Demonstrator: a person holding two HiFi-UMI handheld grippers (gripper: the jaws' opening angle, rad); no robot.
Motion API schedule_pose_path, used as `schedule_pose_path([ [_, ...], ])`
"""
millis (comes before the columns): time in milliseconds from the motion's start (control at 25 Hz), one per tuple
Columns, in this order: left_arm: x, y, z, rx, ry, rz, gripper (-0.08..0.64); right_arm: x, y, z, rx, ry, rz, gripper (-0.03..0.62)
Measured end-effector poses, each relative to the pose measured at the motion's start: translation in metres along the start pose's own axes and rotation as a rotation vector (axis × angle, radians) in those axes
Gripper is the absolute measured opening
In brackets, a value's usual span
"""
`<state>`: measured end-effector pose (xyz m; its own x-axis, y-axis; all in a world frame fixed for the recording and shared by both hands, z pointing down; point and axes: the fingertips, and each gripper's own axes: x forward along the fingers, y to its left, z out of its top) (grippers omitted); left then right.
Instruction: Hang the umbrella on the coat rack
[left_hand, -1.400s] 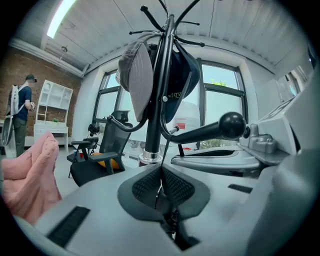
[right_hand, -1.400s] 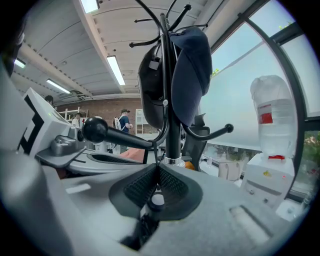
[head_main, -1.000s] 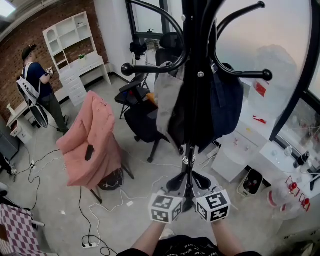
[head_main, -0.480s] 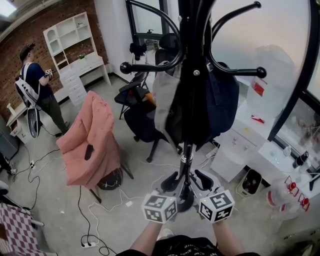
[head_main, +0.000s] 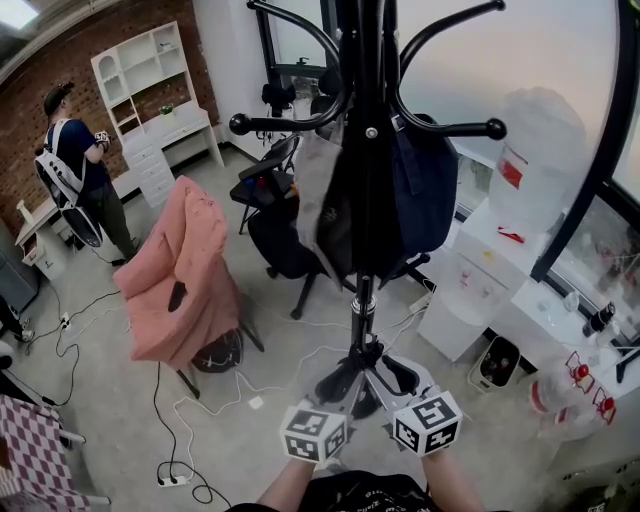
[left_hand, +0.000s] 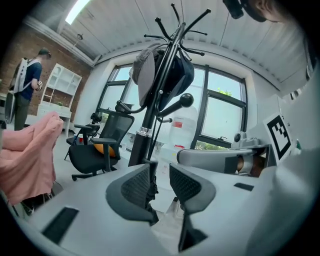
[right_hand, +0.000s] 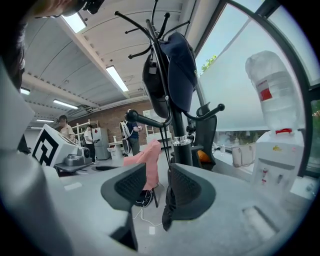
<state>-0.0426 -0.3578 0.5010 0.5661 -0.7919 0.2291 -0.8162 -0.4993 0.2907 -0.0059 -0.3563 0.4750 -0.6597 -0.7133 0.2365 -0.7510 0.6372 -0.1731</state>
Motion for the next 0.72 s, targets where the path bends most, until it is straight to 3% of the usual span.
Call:
schedule_pose_path([
  [120, -0.011, -0.012, -0.016, 0.005, 0.000, 0.008, 0.112, -0.014, 0.004, -0.019, 0.006, 0.026, -0.012, 0.148],
  [400, -0.035, -0.039, -0.057, -0.007, 0.029, 0.051, 0.078, -0.045, 0.020, -0.061, 0.020, 0.088, 0.002, 0.010],
  [720, -0.060, -0.073, -0.105, -0.046, 0.082, 0.060, 0.025, -0.078, 0.036, -0.095, -0.029, 0.105, 0.006, 0.005],
])
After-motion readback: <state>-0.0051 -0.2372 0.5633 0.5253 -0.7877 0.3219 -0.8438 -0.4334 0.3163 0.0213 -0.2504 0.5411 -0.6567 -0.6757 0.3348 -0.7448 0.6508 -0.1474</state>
